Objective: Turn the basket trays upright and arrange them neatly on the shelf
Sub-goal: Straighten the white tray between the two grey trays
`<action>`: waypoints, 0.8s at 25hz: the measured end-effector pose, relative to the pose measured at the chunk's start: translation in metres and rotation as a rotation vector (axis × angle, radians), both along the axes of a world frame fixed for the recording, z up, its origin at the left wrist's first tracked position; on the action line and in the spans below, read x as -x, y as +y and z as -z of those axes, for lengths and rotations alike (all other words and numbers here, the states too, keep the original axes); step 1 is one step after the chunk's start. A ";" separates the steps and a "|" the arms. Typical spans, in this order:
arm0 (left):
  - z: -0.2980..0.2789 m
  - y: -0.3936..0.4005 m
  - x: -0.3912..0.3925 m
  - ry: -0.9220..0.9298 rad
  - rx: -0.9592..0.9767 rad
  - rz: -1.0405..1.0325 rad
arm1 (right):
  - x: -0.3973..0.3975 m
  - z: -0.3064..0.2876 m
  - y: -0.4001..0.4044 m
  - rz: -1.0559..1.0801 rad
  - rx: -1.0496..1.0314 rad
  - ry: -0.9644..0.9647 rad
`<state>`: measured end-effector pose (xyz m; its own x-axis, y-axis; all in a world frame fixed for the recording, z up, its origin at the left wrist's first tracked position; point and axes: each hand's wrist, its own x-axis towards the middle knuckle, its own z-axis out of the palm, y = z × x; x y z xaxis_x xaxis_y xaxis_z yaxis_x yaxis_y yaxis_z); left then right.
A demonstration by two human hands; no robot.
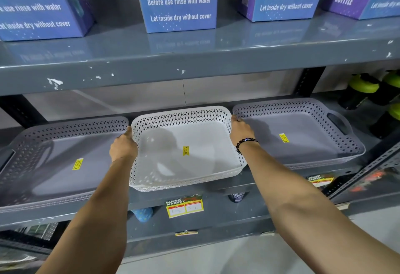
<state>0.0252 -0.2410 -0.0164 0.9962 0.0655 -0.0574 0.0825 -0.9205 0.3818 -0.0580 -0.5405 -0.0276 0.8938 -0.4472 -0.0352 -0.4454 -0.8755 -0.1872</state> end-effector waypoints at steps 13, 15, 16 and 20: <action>0.001 0.002 0.009 -0.012 0.023 0.029 | 0.010 0.001 0.001 -0.008 0.027 -0.003; 0.001 0.003 0.012 -0.013 0.022 0.033 | 0.012 0.001 0.001 -0.012 0.034 -0.003; 0.001 0.004 0.013 -0.011 0.019 0.033 | 0.013 0.001 0.001 -0.014 0.039 -0.002; 0.000 0.003 0.017 -0.012 0.022 0.022 | 0.016 0.001 0.001 -0.009 0.041 -0.002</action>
<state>0.0085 -0.2384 -0.0166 0.9980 0.0421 -0.0463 0.0572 -0.9136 0.4025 -0.0737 -0.5395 -0.0282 0.8979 -0.4400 -0.0149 -0.4370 -0.8865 -0.1520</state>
